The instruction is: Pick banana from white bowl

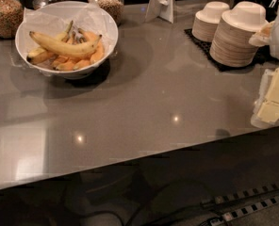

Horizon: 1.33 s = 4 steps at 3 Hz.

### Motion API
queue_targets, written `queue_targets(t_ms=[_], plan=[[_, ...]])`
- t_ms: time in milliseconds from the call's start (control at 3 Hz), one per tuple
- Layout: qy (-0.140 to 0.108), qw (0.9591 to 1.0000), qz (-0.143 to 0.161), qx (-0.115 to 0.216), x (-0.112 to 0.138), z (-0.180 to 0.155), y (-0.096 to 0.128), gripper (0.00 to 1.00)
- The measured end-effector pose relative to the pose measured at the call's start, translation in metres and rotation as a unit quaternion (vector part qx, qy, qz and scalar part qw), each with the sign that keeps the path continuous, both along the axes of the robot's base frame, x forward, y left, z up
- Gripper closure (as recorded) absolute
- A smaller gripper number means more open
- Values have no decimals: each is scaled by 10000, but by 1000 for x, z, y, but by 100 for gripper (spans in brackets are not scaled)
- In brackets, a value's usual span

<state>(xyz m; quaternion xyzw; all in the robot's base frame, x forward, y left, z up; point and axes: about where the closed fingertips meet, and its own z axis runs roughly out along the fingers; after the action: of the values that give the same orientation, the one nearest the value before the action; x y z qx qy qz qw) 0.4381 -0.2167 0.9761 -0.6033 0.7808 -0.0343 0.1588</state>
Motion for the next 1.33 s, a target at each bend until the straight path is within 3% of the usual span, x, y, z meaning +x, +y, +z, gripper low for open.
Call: queue_targets(t_ms=[333, 667, 1000, 1333], plan=[[-1, 10000, 0, 2, 0, 0, 0, 0], [-135, 9996, 24, 254, 9, 1, 9, 0], [-349, 9960, 70, 819, 37, -1, 38, 0], [-677, 9878, 244, 1377, 78, 5, 80, 0]])
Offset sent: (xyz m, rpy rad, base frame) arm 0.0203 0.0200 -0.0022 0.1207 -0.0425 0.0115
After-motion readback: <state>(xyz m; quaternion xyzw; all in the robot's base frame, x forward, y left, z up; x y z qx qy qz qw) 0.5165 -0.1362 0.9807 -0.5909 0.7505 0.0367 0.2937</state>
